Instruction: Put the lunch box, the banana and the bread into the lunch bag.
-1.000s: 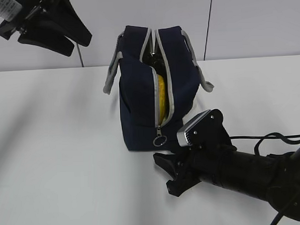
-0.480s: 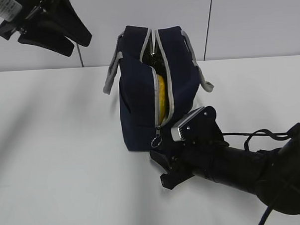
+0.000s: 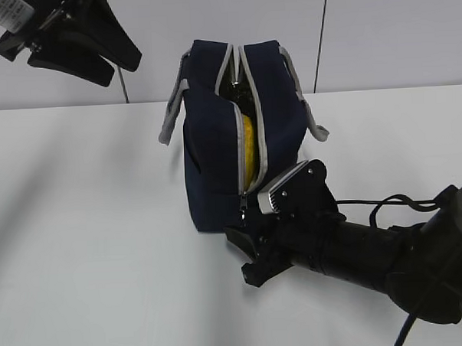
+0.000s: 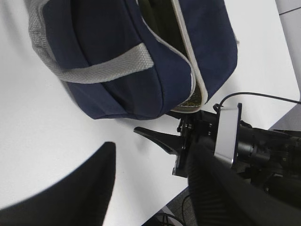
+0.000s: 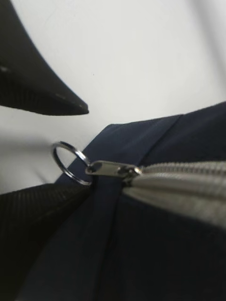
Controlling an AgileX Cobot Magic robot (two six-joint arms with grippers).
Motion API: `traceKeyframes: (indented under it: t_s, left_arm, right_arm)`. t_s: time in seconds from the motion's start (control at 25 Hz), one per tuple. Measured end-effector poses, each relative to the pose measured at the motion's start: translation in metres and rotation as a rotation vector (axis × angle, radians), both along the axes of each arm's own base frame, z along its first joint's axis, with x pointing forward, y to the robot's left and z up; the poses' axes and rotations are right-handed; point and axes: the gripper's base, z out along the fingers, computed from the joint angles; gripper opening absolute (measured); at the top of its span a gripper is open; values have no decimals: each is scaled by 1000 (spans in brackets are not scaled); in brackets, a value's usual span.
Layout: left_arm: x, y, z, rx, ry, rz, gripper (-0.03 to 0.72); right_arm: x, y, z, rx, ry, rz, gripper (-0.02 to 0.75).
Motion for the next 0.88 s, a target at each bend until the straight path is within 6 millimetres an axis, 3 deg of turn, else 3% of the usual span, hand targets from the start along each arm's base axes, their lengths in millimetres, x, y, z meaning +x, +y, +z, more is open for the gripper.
traceKeyframes:
  t_s: [0.16, 0.4, 0.88]
  left_arm:
    - [0, 0, 0, 0, -1, 1, 361]
    - [0, 0, 0, -1, -2, 2, 361]
    - [0, 0, 0, -1, -3, 2, 358]
  right_arm:
    - [0, 0, 0, -1, 3, -7, 309]
    - [3, -3, 0, 7, 14, -59, 127]
    - [3, -4, -1, 5, 22, -74, -16]
